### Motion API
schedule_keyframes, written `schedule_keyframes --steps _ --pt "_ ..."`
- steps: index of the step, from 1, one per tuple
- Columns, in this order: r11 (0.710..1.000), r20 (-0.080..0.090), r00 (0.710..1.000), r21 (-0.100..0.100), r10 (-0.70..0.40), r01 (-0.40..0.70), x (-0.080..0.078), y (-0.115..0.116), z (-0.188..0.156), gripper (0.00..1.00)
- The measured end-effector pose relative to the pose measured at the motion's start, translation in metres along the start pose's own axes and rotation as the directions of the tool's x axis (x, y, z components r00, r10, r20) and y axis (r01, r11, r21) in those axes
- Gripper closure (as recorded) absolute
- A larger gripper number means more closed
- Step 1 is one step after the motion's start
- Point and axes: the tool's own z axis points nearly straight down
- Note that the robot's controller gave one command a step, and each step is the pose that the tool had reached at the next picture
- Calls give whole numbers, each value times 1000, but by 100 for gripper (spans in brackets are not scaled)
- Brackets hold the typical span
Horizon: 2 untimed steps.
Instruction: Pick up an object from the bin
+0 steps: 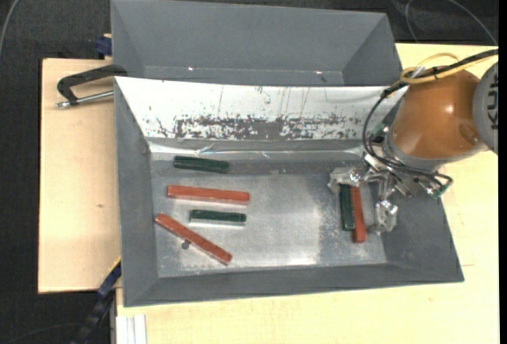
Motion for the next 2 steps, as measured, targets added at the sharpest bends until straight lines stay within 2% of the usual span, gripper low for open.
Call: schedule_keyframes --steps 1,2 --pt "723 8 723 -1 691 -691 -39 10 -31 0" --pt "983 0 983 -1 185 -185 -5 29 -31 0"
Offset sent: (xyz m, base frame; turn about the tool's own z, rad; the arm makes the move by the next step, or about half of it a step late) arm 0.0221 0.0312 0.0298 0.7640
